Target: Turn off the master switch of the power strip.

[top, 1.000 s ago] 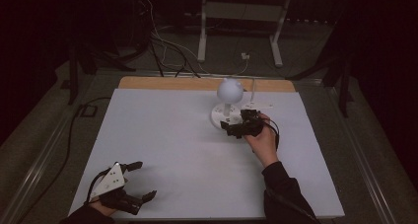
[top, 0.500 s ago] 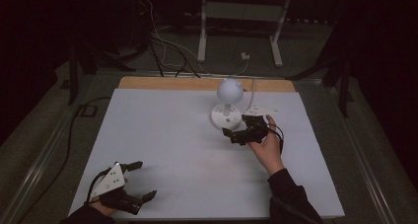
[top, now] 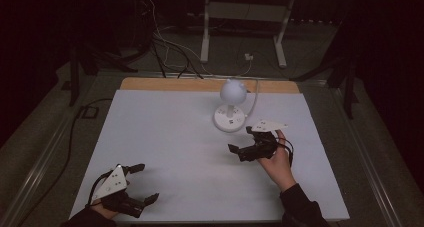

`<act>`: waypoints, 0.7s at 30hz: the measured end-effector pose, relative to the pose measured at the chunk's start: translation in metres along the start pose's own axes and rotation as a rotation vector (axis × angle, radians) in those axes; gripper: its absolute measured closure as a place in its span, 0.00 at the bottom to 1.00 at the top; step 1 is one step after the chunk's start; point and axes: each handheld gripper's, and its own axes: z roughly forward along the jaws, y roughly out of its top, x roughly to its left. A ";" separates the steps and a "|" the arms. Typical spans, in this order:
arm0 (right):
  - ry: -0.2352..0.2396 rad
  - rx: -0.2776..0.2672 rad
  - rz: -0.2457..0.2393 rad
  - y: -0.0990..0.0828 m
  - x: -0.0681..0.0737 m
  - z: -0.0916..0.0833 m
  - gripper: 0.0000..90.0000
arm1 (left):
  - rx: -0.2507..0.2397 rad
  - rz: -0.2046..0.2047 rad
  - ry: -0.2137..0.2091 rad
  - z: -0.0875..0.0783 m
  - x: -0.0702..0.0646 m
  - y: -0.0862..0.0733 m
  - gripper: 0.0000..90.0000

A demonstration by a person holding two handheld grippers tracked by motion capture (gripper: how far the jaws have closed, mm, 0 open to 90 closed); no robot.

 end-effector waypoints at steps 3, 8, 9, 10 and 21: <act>0.003 0.009 -0.013 -0.005 0.005 -0.006 0.00 | 0.001 0.002 -0.001 0.000 0.000 0.000 0.00; 0.015 0.011 -0.014 -0.015 0.009 -0.016 0.00 | 0.003 0.003 -0.002 0.000 0.000 0.000 0.00; 0.009 0.020 -0.023 -0.018 0.010 -0.017 0.00 | 0.001 0.003 -0.003 0.000 0.000 0.000 0.00; 0.009 0.024 -0.029 -0.020 0.011 -0.019 0.00 | 0.001 0.002 -0.003 0.000 0.000 0.000 0.00; 0.023 0.068 -0.030 -0.049 0.014 -0.034 0.00 | 0.003 0.007 -0.002 0.001 -0.001 0.000 0.00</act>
